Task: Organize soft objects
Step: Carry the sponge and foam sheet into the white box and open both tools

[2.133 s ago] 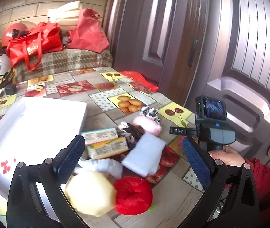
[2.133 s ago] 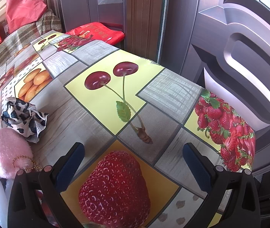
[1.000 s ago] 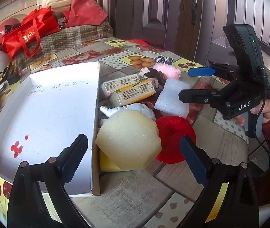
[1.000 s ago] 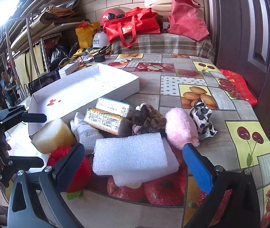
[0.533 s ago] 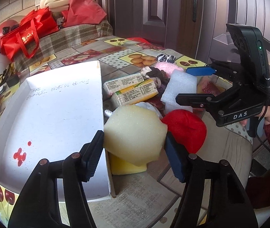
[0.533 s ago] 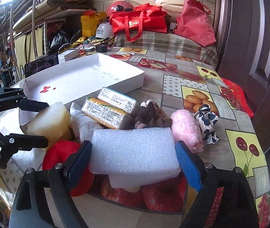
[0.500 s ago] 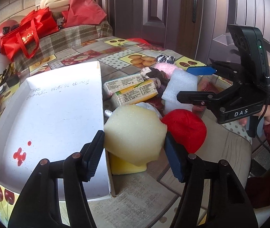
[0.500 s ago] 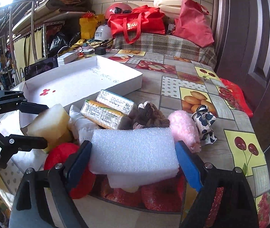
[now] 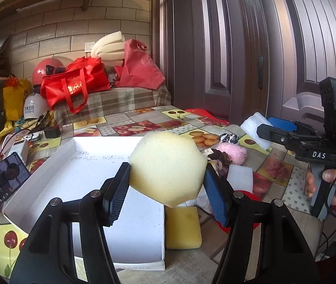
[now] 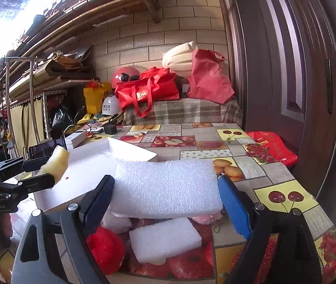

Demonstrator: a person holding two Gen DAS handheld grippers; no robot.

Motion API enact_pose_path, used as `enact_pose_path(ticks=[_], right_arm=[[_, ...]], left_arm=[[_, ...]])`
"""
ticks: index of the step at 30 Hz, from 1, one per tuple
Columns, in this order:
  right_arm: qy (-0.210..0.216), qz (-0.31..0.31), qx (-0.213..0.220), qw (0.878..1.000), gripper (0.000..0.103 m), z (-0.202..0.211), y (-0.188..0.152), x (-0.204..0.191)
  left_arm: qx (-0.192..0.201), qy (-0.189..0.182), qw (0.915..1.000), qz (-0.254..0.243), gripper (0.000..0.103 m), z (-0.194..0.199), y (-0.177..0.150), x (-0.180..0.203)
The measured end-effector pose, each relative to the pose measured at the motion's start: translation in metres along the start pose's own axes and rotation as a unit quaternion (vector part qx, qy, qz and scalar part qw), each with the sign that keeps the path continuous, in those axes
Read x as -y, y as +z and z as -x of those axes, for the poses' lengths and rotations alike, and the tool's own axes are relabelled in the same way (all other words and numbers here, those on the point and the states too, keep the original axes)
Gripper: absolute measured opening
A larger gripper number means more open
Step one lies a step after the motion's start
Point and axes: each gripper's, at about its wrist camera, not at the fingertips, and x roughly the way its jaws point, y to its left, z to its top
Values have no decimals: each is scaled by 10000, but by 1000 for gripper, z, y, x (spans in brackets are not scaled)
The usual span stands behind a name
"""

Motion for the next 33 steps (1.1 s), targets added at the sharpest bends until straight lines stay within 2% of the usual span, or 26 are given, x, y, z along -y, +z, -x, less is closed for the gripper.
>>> enact_pose_path(ticks=[3, 14, 24, 33], right_arm=[[3, -8, 111, 9999, 88, -1, -1, -3], [152, -124, 253, 9995, 88, -4, -3, -23], [510, -65, 261, 9983, 88, -17, 0, -63], [823, 143, 175, 9964, 88, -30, 2, -100]], left_arm=[[215, 242, 9995, 15, 62, 8, 1, -6], [237, 540, 9981, 166, 62, 15, -5, -18], [59, 935, 9955, 148, 62, 5, -9, -45], [-136, 1106, 9933, 312, 62, -7, -14, -81]])
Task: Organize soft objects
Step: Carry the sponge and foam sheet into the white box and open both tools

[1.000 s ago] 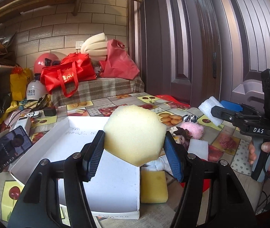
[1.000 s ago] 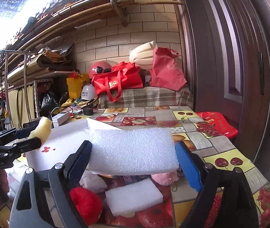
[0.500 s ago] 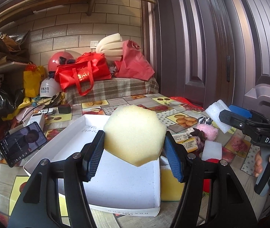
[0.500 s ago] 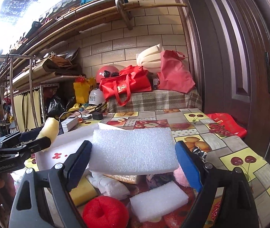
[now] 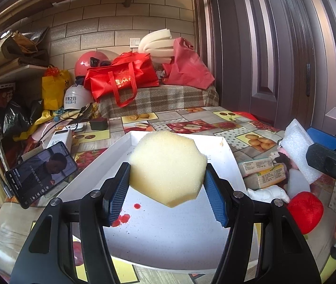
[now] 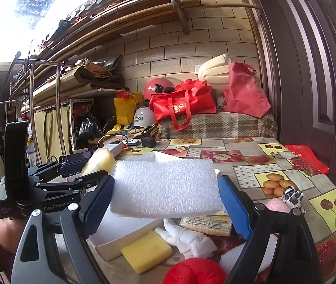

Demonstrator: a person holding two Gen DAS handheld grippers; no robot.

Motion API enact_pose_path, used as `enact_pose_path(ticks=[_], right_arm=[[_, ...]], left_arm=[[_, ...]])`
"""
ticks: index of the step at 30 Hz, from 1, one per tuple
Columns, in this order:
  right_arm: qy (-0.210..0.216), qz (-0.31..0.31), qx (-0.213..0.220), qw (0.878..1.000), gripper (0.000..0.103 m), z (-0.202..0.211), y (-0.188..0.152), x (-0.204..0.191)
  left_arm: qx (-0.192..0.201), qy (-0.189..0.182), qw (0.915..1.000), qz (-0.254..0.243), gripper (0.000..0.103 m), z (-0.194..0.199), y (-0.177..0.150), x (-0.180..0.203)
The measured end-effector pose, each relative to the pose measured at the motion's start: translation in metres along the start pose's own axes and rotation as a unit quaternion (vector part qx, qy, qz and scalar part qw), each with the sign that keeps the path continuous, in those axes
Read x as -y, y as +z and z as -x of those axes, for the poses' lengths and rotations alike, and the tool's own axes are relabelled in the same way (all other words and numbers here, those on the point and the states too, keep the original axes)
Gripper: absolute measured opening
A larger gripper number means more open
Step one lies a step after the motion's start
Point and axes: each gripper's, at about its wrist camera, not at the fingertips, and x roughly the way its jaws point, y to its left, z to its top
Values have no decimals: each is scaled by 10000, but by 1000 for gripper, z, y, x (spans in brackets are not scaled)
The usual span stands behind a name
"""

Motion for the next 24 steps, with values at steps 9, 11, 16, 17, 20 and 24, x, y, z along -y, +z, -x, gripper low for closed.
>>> enact_pose_path(ticks=[9, 11, 16, 17, 20, 24], right_arm=[[251, -3, -273, 9993, 88, -35, 2, -28], [270, -77, -372, 9989, 88, -45, 2, -31], [162, -222, -667, 9974, 88, -74, -3, -33], [140, -260, -718, 9970, 88, -79, -3, -32], [87, -288, -795, 9964, 88, -92, -3, -34], [-42, -336, -907, 9953, 88, -107, -1, -38]], left_arm=[[56, 203, 9998, 55, 62, -11, 3, -23], [51, 241, 9997, 41, 62, -18, 5, -27], [-29, 333, 9992, 198, 62, -35, 9, -41], [-58, 334, 9991, 251, 62, -38, 10, -44], [-194, 332, 9987, 331, 62, -49, 12, -50], [-610, 245, 9975, 251, 62, -66, 13, -47]])
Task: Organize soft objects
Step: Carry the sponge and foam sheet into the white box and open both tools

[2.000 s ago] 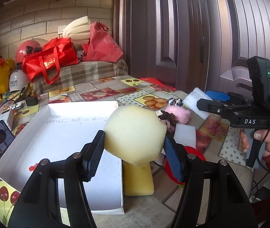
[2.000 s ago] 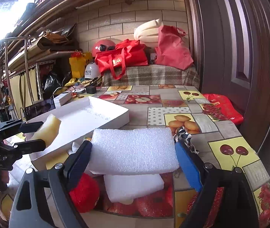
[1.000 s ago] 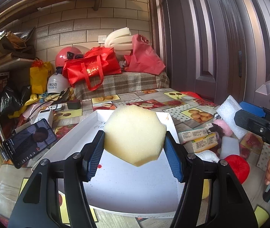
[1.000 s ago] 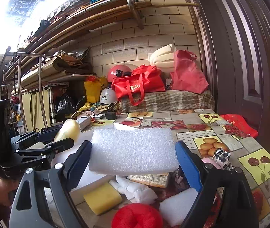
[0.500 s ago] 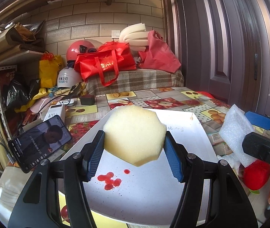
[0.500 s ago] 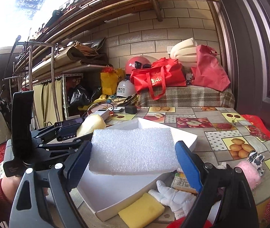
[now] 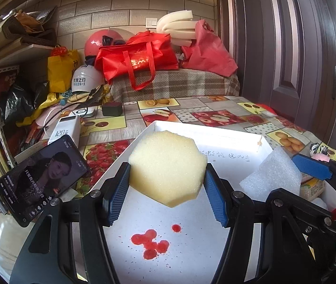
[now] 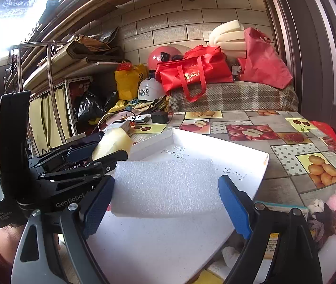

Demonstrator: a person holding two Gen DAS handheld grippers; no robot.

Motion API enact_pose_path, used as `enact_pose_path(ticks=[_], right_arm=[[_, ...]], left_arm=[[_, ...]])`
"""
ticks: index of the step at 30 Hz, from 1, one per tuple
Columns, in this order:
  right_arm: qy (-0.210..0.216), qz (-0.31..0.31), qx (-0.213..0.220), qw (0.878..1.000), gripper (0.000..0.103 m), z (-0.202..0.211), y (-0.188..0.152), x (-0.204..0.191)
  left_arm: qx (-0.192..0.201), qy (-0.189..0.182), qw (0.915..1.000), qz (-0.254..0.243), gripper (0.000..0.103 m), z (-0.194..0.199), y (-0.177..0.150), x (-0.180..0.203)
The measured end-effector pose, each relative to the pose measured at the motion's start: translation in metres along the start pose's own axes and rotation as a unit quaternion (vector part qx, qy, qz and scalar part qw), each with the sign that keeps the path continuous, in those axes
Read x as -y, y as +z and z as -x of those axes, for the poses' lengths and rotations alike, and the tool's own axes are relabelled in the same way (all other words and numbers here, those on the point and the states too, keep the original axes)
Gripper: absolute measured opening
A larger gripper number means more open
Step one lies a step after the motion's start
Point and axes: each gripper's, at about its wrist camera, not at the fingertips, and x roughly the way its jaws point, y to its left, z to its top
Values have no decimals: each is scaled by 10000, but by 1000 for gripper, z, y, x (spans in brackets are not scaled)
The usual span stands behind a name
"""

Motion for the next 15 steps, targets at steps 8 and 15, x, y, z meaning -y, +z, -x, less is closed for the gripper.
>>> enact_pose_path(ticks=[8, 15], right_arm=[[-315, -473, -565, 9968, 88, -22, 2, 17], [-442, -520, -759, 9948, 100, -29, 2, 18]], left_arm=[[-284, 5, 9990, 333, 62, -10, 0, -12], [-308, 191, 9991, 210, 75, -11, 1, -7]])
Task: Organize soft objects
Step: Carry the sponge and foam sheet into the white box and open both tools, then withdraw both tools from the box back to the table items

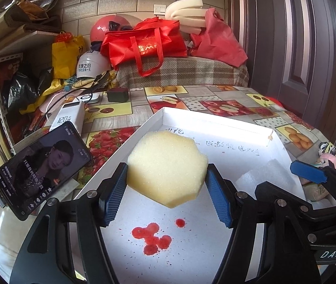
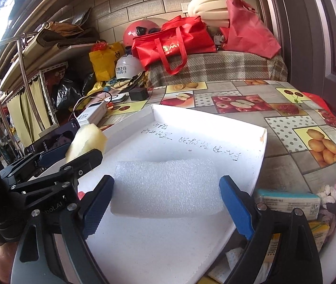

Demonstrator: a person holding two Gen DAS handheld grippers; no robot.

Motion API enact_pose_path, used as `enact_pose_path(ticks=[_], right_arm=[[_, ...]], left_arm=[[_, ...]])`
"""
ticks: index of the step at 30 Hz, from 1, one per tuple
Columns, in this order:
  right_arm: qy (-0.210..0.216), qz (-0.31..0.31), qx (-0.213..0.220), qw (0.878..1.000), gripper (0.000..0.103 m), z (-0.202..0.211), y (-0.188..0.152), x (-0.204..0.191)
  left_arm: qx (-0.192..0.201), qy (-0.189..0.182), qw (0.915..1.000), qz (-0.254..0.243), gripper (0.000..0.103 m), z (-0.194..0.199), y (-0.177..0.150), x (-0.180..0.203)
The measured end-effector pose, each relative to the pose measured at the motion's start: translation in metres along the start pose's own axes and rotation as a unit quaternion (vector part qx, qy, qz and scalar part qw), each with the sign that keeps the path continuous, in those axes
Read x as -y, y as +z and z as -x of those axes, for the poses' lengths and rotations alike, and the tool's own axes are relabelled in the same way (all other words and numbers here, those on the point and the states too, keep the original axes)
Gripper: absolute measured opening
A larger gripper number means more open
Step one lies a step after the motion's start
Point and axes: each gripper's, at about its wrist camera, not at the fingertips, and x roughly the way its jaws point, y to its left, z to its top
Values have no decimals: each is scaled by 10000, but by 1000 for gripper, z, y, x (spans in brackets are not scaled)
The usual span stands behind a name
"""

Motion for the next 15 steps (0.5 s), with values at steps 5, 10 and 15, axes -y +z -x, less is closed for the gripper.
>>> enact_pose_path(ticks=[5, 10, 15], right_arm=[[44, -120, 183, 9998, 103, 7, 1, 4], [15, -116, 345, 9993, 103, 12, 1, 2], [37, -175, 484, 9987, 103, 17, 1, 4]], left_arm=[[128, 64, 9998, 156, 103, 6, -1, -6], [279, 144, 9995, 63, 103, 11, -1, -2], [438, 222, 9988, -38, 103, 16, -2, 2]])
